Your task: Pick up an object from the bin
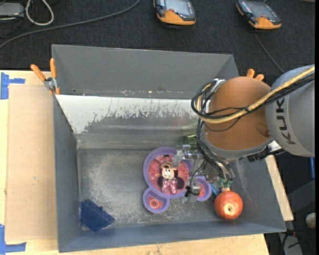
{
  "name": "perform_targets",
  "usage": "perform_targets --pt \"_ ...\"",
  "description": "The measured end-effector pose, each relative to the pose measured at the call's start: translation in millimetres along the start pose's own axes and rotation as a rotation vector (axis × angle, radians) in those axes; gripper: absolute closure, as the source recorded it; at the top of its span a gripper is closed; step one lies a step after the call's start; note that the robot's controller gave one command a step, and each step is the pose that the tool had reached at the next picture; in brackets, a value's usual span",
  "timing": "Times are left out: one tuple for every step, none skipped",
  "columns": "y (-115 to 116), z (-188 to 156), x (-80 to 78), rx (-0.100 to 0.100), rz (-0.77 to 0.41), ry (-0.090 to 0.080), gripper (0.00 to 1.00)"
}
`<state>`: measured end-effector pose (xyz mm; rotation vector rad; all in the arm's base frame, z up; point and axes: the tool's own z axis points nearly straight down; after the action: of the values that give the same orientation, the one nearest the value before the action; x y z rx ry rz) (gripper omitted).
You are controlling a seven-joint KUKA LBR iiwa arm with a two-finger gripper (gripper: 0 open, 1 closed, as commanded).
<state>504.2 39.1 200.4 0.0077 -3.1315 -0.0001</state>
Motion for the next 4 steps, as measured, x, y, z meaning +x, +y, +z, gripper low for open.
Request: perform_targets --pt "-0.2 -4.4 -1.5 -0.001 0.002 -0.008 0.00" --pt "-50.5 79.2 -3.2 0.000 -0.125 -0.008 0.00" --pt "-83.2 125.5 -30.1 -0.003 0.058 -0.016 0.00" --pt "-92.8 137.6 -32.0 -0.004 0.066 -0.015 0.00"
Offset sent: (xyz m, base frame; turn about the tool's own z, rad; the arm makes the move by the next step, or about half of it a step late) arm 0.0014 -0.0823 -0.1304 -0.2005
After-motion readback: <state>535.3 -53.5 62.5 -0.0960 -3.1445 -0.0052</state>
